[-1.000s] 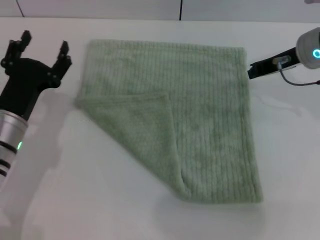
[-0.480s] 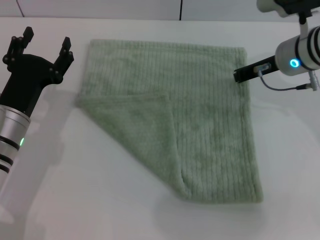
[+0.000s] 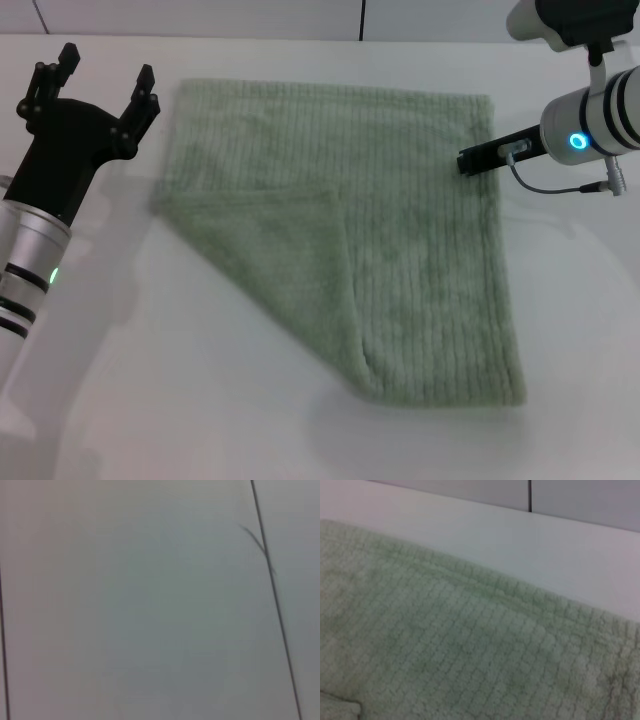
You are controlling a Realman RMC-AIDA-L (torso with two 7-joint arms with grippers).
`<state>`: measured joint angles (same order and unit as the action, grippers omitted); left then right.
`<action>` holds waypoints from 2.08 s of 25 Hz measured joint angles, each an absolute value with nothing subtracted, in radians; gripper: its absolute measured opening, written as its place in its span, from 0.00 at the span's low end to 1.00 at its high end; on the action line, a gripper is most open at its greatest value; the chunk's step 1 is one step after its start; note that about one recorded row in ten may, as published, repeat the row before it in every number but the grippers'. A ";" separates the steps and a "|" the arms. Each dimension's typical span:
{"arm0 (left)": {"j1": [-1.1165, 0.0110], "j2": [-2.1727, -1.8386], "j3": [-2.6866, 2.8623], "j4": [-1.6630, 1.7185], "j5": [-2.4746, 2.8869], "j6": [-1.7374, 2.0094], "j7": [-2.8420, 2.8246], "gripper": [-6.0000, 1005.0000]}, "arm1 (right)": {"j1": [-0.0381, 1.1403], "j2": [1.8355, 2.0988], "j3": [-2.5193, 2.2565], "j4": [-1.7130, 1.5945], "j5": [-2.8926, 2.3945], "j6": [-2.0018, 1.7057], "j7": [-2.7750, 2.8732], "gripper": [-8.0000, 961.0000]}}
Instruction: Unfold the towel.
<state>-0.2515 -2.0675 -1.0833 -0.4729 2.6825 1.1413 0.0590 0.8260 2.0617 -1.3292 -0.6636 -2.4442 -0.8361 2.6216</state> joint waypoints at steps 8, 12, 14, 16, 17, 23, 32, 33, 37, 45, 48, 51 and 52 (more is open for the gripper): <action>-0.242 -2.056 -1.067 -0.615 2.733 0.984 0.066 0.81 | 0.825 2.062 -1.327 -0.646 -2.443 -0.824 2.619 0.01; -0.211 -2.036 -1.072 -0.752 2.807 0.857 0.058 0.81 | 0.825 2.062 -1.327 -0.645 -2.442 -0.822 2.619 0.01; -0.176 -2.004 -1.073 -0.925 2.864 0.697 0.035 0.81 | 0.825 2.062 -1.327 -0.645 -2.442 -0.822 2.619 0.01; -0.158 -1.977 -1.070 -1.053 2.881 0.538 0.023 0.81 | 0.824 2.061 -1.327 -0.644 -2.442 -0.822 2.619 0.01; -0.151 -1.958 -1.068 -1.134 2.884 0.428 0.020 0.81 | 0.822 2.061 -1.327 -0.644 -2.442 -0.822 2.619 0.01; -0.131 -1.922 -1.072 -1.440 2.886 -0.011 0.062 0.81 | 0.820 2.060 -1.327 -0.636 -2.442 -0.822 2.619 0.01; -0.183 -2.037 -1.179 -1.700 2.879 -0.661 0.351 0.81 | 0.819 2.059 -1.327 -0.641 -2.443 -0.824 2.618 0.01; -0.183 -2.037 -1.179 -1.700 2.879 -0.661 0.351 0.81 | 0.819 2.059 -1.327 -0.642 -2.443 -0.824 2.618 0.01; -0.295 -2.062 -1.219 -1.688 2.774 -0.861 0.431 0.81 | 0.815 2.058 -1.325 -0.645 -2.443 -0.824 2.618 0.01; -0.486 -2.070 -1.222 -1.452 2.739 -0.861 0.410 0.81 | 0.805 2.061 -1.328 -0.671 -2.443 -0.833 2.619 0.01; -0.484 -2.071 -1.220 -1.454 2.742 -0.852 0.411 0.81 | 0.793 2.063 -1.329 -0.702 -2.443 -0.845 2.621 0.01; -0.478 -2.071 -1.218 -1.461 2.745 -0.851 0.415 0.81 | 0.789 2.064 -1.326 -0.715 -2.443 -0.860 2.623 0.01; -0.480 -2.071 -1.216 -1.457 2.745 -0.852 0.415 0.81 | 0.789 2.064 -1.326 -0.715 -2.443 -0.861 2.623 0.01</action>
